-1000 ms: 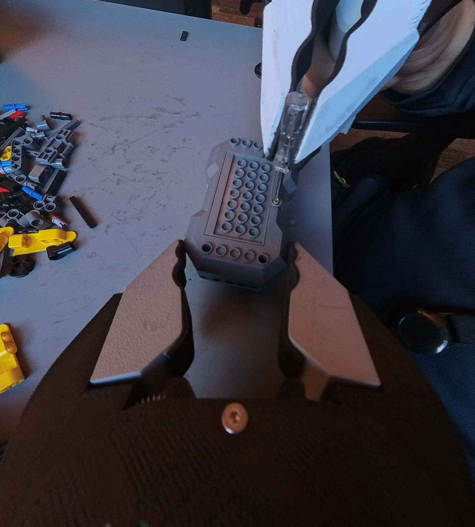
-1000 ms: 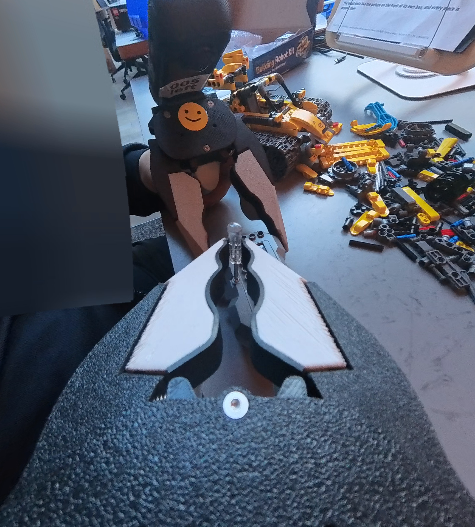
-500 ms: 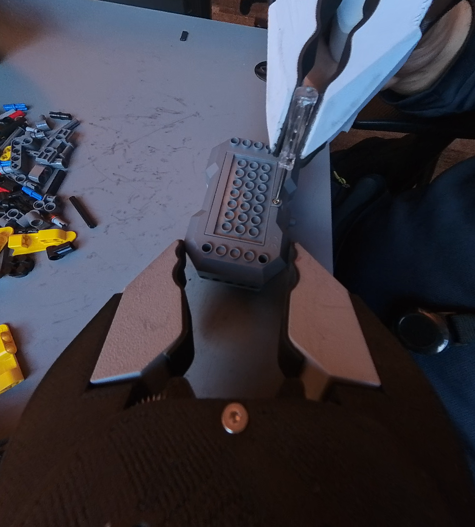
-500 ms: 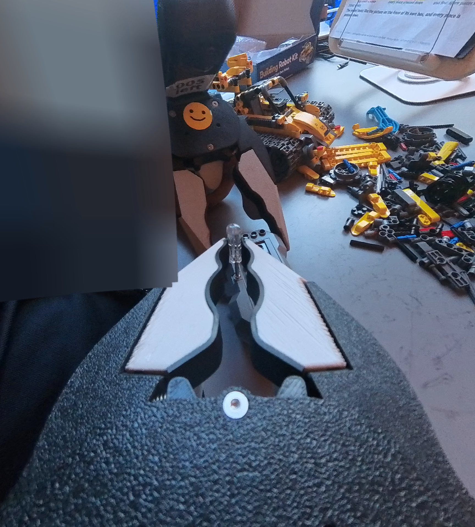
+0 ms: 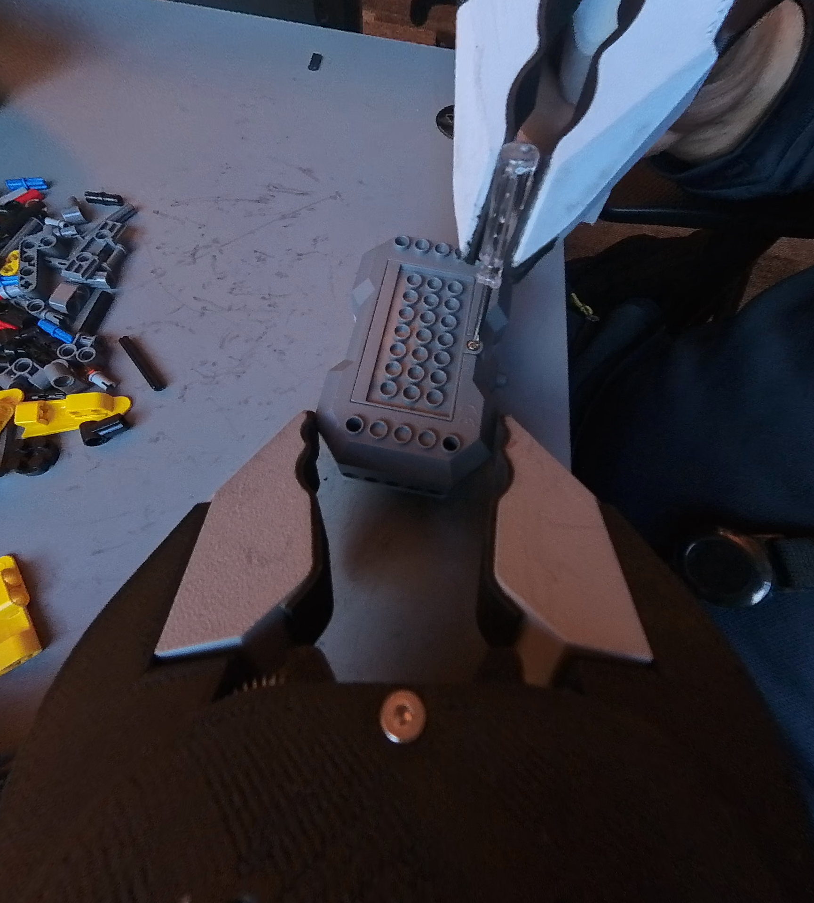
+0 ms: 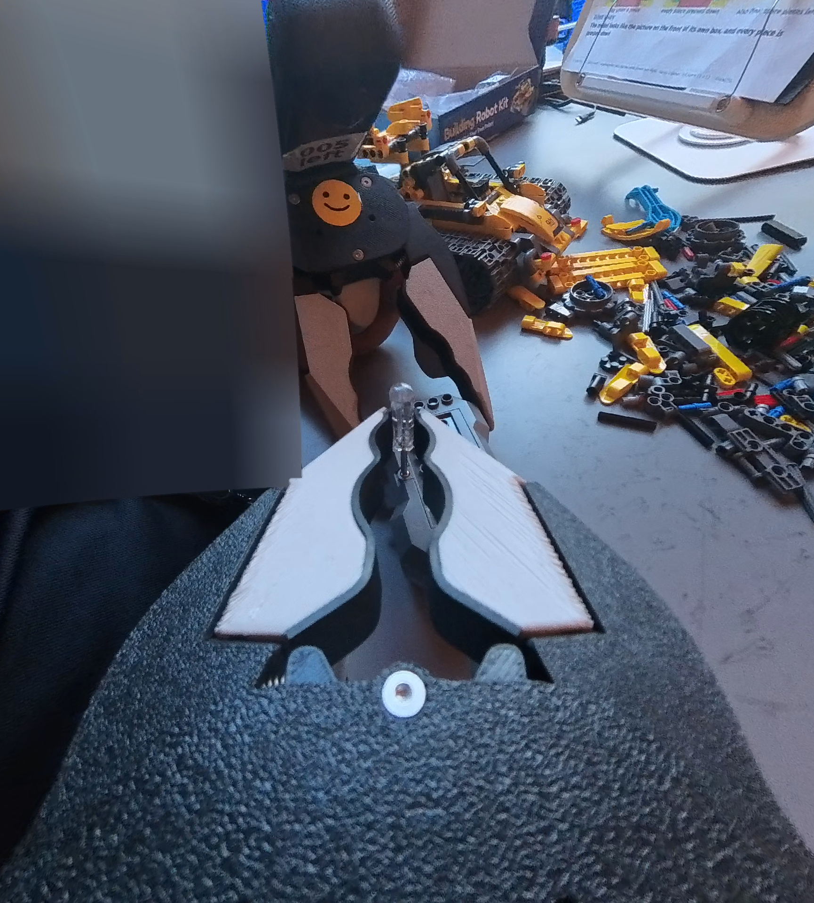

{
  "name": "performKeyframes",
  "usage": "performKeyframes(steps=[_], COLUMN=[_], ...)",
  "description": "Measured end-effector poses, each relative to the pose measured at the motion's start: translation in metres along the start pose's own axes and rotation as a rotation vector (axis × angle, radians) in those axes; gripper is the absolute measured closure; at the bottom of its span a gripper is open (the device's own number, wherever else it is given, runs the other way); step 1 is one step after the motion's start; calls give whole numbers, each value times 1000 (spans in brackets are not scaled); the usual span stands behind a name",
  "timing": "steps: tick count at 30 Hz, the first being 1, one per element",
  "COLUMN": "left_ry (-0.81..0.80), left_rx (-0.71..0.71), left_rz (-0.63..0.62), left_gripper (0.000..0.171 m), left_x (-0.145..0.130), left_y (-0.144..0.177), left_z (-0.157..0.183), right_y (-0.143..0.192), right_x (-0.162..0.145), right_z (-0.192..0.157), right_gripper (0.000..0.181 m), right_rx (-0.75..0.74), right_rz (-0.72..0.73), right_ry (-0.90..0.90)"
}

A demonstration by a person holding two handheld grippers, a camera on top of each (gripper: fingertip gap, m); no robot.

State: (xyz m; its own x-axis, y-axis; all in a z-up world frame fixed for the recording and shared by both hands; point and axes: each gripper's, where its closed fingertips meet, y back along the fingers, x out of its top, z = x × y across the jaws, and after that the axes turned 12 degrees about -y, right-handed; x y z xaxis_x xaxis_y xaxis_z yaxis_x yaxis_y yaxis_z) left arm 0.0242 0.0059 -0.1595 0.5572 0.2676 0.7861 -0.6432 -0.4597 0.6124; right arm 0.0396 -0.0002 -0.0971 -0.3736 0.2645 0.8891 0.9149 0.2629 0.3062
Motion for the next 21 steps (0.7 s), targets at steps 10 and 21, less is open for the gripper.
performKeyframes(steps=[10, 21], left_ry=[1, -6], left_rx=[-1, 3], left_rz=[0, -1], left_gripper=[103, 103], left_x=[0, 0], left_y=[0, 0], left_z=[0, 0], right_y=[-1, 0], right_x=[0, -4], right_z=[0, -3], right_gripper=[174, 174], right_rx=[0, 32], right_rz=[-2, -49], right_ry=[4, 98])
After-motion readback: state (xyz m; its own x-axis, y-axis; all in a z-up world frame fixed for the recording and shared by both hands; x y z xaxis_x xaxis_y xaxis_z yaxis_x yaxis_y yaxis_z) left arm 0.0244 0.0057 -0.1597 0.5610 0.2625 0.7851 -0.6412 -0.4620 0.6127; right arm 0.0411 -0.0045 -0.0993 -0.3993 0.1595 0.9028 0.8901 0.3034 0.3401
